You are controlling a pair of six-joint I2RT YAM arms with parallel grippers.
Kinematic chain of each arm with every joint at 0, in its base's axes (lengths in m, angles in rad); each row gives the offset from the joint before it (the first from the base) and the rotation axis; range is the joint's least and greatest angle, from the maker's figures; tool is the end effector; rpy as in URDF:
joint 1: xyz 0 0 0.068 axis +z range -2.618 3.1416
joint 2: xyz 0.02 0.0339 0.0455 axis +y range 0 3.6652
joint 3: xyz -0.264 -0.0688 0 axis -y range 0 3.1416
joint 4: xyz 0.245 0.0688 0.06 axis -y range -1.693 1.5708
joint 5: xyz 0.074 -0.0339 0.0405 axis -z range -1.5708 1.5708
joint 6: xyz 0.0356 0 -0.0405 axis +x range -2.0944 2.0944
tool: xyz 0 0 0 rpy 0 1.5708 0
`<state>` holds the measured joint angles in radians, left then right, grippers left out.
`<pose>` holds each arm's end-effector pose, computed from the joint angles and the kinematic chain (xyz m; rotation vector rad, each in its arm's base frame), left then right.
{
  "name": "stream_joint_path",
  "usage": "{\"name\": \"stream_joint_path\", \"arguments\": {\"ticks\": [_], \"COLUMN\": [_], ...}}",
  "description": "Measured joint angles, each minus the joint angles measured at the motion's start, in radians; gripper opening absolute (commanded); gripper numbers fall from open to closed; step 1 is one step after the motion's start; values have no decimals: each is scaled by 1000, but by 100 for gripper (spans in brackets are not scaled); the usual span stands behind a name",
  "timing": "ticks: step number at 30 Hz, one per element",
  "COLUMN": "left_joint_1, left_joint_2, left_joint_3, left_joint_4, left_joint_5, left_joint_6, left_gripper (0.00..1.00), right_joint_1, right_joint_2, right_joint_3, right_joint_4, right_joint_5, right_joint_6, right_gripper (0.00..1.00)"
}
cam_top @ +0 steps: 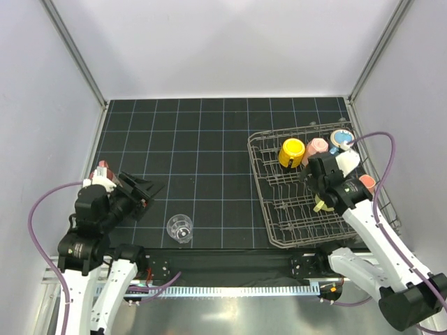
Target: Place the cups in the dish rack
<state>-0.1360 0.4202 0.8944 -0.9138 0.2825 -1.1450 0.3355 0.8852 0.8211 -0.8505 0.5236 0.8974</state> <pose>0.0655 -0.0190 0.3404 -0.8736 1.9857 -1.0659 0.1618 0.0376 0.2790 0.8458 2.1684 -0.0506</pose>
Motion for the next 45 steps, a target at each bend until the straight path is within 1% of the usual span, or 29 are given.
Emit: {"name": "stream_joint_path", "arguments": {"ticks": [5,8,11,14,19,22,24,26,29,30,32,34,40,42,45], "left_joint_1": [0,0,0,0,0,4,21,51,100,114,136,174,290,312,335], "left_joint_2": [57,104,154,185,229,330,431,521,615,638,663,690,771,789,820], "left_joint_3": [22,21,19,16,3,14,35,49,55,56,58,72,113,113,113], "left_joint_4": [-79,-89,-85,-48,40,75,98,129,153,159,170,179,237,252,274], "left_joint_5": [-136,-196,-293,-414,-629,-737,-777,-784,-784,-784,-776,-760,-679,-652,-617], "left_joint_6": [80,123,173,248,397,488,547,580,599,603,610,622,667,680,684], "left_gripper": [80,79,80,81,81,82,82,82,82,78,75,73,74,75,73], "right_joint_1": [97,132,150,155,156,156,156,156,156,156,156,156,156,156,156], "right_joint_2": [45,56,58,63,60,31,-16,-84,-170,-190,-217,-228,-233,-229,-216], "right_joint_3": [103,105,104,104,85,55,21,-15,-45,-48,-49,-49,-67,-70,-70], "right_joint_4": [19,50,86,110,163,199,232,267,312,325,346,360,379,380,388], "right_joint_5": [-20,-87,-171,-234,-325,-387,-434,-489,-554,-573,-599,-610,-621,-630,-645], "right_joint_6": [-150,-254,-343,-412,-502,-541,-557,-565,-571,-573,-579,-587,-601,-604,-607], "right_gripper": [87,88,88,89,90,90,90,91,91,91,91,91,91,91,91]}}
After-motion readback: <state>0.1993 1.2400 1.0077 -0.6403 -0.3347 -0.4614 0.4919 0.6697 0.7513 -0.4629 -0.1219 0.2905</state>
